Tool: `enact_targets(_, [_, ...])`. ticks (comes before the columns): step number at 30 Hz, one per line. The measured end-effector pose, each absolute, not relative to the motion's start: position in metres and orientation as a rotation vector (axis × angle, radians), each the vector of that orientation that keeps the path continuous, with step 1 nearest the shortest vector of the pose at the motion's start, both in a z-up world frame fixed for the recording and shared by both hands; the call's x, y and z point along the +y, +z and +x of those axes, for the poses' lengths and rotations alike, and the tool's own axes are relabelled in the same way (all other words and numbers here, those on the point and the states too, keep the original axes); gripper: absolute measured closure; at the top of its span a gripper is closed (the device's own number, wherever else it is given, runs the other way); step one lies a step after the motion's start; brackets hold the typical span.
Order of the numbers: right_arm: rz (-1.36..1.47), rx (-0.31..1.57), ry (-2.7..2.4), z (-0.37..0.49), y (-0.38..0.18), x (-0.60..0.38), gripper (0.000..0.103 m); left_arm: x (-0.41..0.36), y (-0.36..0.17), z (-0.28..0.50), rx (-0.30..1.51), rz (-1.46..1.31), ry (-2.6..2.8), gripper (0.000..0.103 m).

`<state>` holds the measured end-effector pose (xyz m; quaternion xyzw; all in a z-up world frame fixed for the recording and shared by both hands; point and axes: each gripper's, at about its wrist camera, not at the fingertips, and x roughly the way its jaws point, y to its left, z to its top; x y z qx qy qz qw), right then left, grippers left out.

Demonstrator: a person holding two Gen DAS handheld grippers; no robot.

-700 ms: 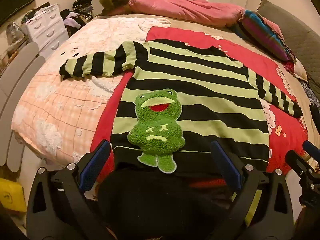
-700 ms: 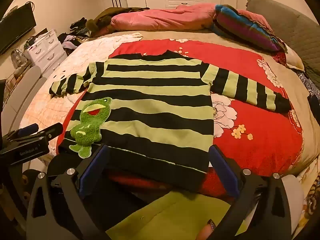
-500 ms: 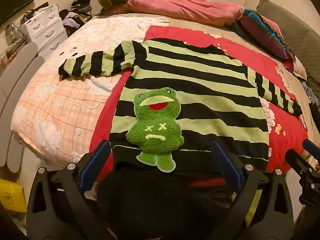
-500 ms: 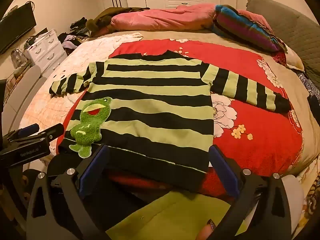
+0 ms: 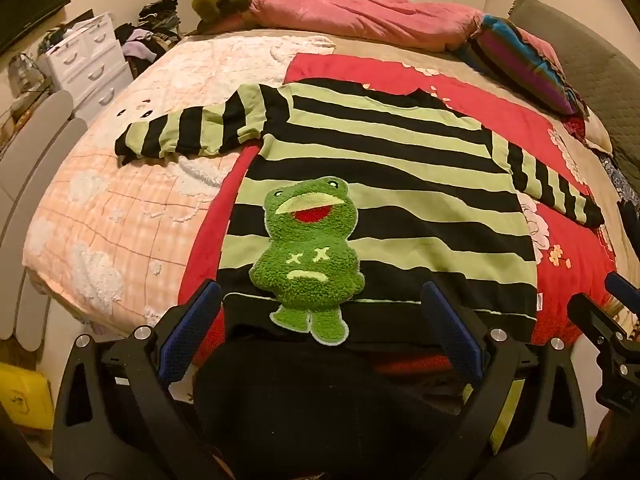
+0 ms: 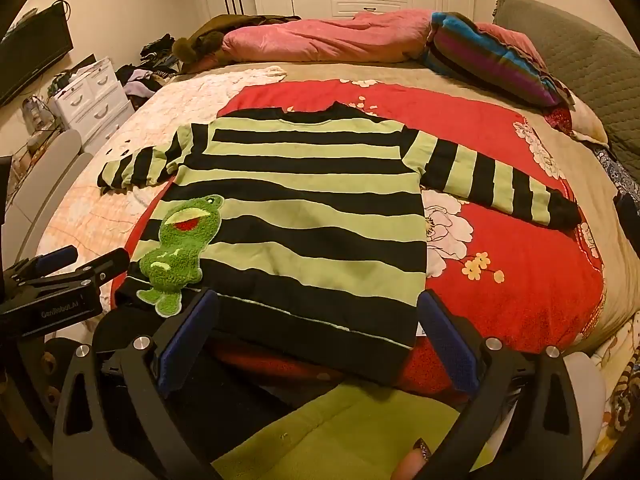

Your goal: Fold small clothes

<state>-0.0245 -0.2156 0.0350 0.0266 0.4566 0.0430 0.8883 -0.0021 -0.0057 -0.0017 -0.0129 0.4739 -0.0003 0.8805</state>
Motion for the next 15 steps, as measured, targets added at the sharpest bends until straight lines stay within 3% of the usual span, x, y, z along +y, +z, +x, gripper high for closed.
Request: enact_targets(15, [0.051,0.951,0.090,-0.0241,0.0349,-0.2144,0.004,-0.0062,0.0008,-0.0016,0.984,-0.014,0.002,0.009])
